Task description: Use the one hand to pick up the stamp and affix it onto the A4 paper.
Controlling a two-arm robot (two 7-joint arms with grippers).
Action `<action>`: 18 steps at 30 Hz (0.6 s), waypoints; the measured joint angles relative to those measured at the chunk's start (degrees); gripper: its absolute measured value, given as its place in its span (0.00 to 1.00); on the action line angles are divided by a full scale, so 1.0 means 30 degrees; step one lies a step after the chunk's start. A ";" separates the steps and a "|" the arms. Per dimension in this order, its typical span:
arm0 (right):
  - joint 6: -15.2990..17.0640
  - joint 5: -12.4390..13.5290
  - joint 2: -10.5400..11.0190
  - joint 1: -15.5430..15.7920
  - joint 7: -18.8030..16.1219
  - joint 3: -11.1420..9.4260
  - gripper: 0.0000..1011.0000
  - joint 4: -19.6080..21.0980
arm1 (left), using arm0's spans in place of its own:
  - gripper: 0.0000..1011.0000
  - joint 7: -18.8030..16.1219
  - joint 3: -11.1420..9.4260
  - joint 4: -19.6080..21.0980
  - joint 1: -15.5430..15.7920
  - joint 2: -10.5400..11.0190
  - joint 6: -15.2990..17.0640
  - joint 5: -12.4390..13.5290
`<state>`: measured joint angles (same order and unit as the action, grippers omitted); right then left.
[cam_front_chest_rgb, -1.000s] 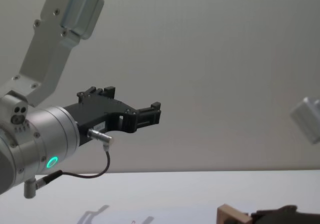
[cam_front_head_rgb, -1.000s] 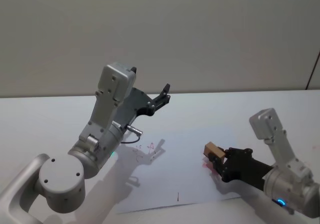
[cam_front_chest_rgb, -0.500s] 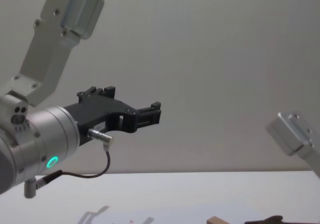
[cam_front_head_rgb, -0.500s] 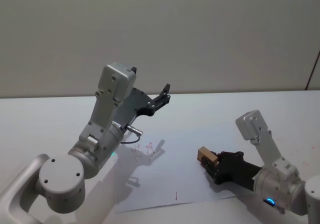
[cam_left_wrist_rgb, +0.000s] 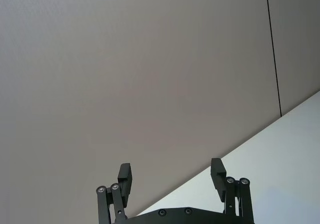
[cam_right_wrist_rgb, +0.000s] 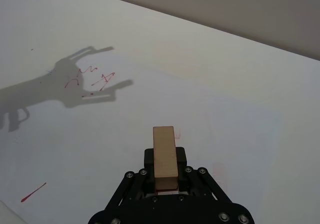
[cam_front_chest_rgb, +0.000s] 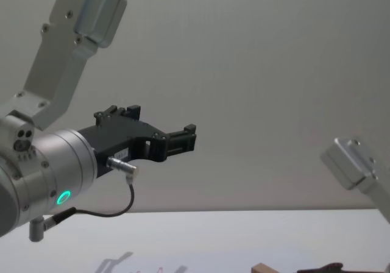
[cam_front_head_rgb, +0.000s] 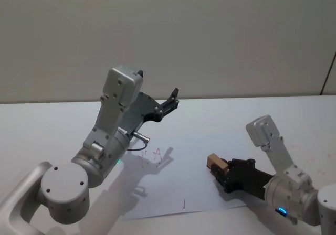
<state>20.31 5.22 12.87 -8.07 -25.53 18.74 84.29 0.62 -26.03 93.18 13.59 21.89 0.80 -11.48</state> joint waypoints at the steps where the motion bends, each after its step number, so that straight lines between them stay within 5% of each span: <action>1: -0.0044 0.0051 0.0021 0.0016 0.0100 -0.0018 0.21 0.0107 | 0.99 0.0000 0.0001 0.0000 0.0000 0.0001 0.0000 0.0000; 18: -0.0698 0.2523 0.1022 0.1033 0.2480 -0.1163 0.21 0.4370 | 0.99 0.0000 0.0000 -0.0001 0.0001 0.0001 0.0000 0.0000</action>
<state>18.22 12.79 15.94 -4.97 -18.09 15.25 97.40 0.62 -26.02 93.18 13.59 21.89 0.80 -11.48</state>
